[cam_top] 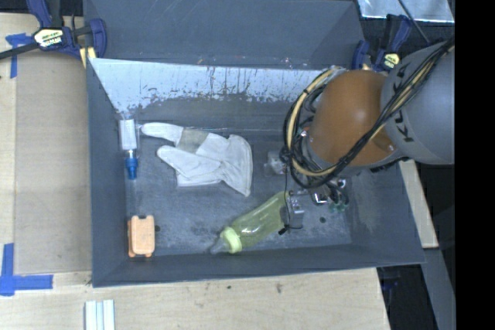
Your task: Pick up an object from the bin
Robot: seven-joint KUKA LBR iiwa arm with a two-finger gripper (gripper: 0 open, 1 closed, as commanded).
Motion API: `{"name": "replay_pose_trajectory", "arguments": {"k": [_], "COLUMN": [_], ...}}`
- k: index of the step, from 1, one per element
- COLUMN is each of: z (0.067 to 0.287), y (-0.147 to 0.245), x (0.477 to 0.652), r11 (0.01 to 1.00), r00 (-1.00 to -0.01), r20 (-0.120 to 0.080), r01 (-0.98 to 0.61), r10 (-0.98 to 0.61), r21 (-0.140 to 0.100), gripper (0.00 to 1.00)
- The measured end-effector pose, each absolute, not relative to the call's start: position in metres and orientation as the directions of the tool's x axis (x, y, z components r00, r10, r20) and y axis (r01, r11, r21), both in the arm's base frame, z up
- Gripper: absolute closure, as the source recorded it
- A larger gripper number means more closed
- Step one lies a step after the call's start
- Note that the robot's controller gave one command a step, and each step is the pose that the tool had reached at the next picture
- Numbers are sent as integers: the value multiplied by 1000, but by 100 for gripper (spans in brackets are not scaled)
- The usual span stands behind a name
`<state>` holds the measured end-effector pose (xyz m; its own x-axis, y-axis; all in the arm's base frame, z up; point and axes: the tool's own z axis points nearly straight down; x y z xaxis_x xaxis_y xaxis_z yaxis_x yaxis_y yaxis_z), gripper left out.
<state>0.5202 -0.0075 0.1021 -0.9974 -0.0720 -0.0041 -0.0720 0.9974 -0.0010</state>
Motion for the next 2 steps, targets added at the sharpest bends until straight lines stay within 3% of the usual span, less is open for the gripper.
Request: {"name": "replay_pose_trajectory", "arguments": {"k": [1,2], "z": [102,99], "y": [-3,0], "x": [521,518], "r11": [988,924], "r00": [-988,-924], "r20": [-2,-7], "r01": [-155,-382], "r10": [-155,-382], "r21": [-1,-3], "gripper": [0,0]}}
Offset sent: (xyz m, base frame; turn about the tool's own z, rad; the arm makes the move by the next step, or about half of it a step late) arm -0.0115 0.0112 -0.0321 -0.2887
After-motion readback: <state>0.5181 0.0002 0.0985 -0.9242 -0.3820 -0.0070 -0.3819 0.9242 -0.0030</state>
